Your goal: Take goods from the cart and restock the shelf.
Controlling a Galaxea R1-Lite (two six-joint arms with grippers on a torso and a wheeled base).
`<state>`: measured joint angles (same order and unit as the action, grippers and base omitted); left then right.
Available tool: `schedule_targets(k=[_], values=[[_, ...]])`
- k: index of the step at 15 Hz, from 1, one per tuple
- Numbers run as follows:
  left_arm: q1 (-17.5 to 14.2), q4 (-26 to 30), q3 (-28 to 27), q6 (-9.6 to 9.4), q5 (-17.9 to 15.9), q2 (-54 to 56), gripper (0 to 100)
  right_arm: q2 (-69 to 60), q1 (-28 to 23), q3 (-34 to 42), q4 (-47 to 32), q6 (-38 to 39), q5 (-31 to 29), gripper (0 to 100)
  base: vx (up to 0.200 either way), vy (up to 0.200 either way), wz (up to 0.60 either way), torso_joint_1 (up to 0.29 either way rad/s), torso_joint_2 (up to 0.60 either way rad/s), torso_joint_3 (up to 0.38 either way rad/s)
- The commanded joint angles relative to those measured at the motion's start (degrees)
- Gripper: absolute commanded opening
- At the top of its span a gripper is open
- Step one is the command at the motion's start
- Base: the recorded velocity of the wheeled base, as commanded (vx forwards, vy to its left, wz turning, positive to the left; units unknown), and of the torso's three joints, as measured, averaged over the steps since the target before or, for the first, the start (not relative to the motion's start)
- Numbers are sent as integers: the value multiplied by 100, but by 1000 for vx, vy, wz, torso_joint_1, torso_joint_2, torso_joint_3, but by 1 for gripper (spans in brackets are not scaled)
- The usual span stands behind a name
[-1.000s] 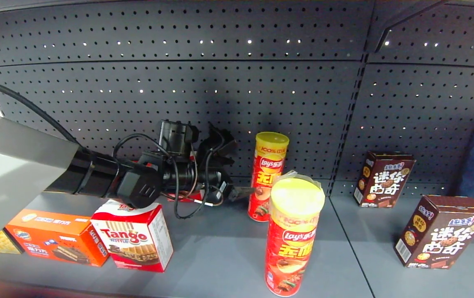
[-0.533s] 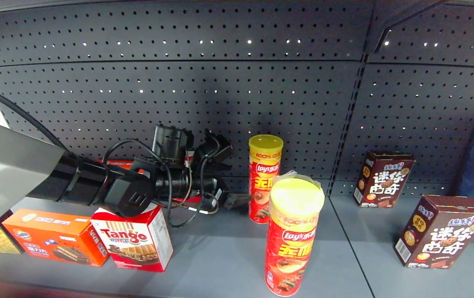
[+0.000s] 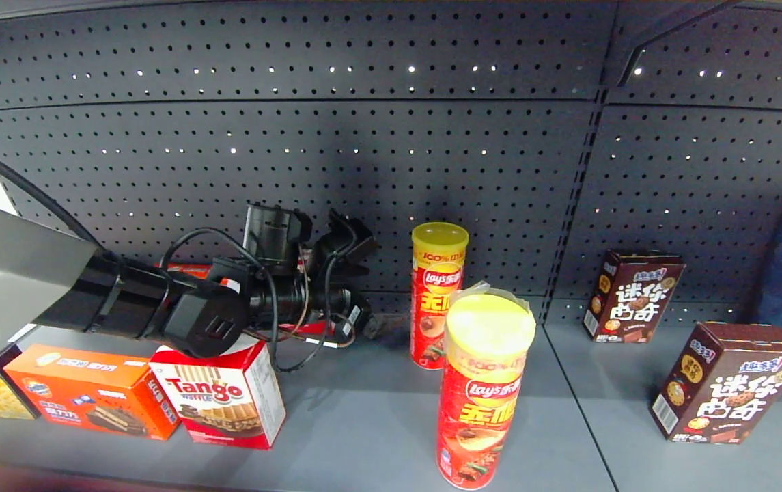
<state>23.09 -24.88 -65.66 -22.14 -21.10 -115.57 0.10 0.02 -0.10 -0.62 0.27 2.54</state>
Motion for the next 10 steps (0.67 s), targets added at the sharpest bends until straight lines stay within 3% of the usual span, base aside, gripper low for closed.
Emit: schedule_targets(k=[1, 10], values=[[20, -70, -8, -1, 89, -98, 100, -1, 6, 1, 1, 0, 1, 100, 0, 0, 0, 0, 0, 0], [196, -157, -114, 8, 361, -300, 100, -1, 6, 1, 1, 0, 1, 100, 0, 0, 0, 0, 0, 0]])
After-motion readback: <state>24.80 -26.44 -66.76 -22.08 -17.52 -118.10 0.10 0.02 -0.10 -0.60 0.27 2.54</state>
